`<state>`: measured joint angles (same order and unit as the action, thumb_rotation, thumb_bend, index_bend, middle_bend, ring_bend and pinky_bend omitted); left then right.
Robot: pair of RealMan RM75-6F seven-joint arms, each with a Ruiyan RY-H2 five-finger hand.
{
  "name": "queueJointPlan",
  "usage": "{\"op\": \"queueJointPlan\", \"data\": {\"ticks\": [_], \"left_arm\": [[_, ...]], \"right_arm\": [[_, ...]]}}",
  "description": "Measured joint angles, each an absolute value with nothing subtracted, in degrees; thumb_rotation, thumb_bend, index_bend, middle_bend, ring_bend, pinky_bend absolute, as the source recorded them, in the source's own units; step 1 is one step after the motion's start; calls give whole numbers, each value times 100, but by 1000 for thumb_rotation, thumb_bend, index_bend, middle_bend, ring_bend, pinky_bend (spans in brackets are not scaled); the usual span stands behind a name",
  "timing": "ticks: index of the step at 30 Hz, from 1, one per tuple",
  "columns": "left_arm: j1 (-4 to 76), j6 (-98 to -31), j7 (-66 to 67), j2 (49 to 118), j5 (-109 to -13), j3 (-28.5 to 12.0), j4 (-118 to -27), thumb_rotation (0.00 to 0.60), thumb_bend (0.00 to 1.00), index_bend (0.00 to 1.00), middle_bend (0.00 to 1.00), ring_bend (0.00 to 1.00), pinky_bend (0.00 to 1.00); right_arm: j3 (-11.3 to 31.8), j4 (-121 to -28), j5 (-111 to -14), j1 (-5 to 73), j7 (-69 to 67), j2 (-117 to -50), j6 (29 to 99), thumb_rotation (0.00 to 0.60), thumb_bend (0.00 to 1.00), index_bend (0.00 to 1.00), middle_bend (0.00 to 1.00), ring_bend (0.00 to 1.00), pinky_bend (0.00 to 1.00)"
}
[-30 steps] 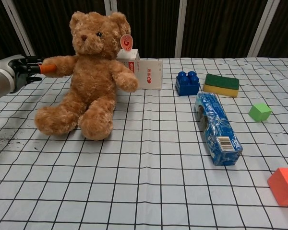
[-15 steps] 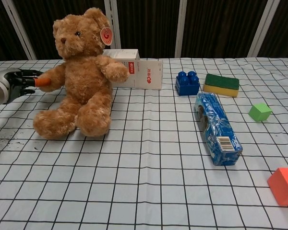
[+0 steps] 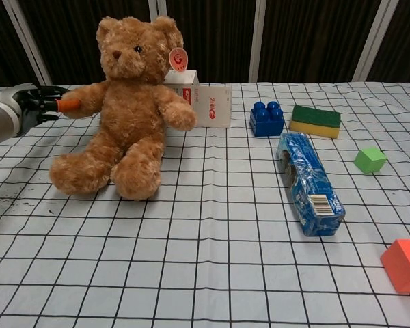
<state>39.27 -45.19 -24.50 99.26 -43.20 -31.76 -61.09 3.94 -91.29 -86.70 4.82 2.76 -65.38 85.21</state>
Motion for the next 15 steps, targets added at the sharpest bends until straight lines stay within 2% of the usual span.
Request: {"op": "queueJointPlan", "data": {"ticks": [6,15], "left_arm": [[3870,-4522,-2342,9875,-4275,-3112,-6174,600,584,414,331,0,0],[3897,-4232,-2325,10010,-4130,-3035,-5728,600,584,414,332,0,0]], "right_arm": [[393,-9140,-8658,482,300,-6537,8516,600,150,0,0,0,0],[398,-9156,-8625,484,326,-6535,8496,600,151,0,0,0,0]]}}
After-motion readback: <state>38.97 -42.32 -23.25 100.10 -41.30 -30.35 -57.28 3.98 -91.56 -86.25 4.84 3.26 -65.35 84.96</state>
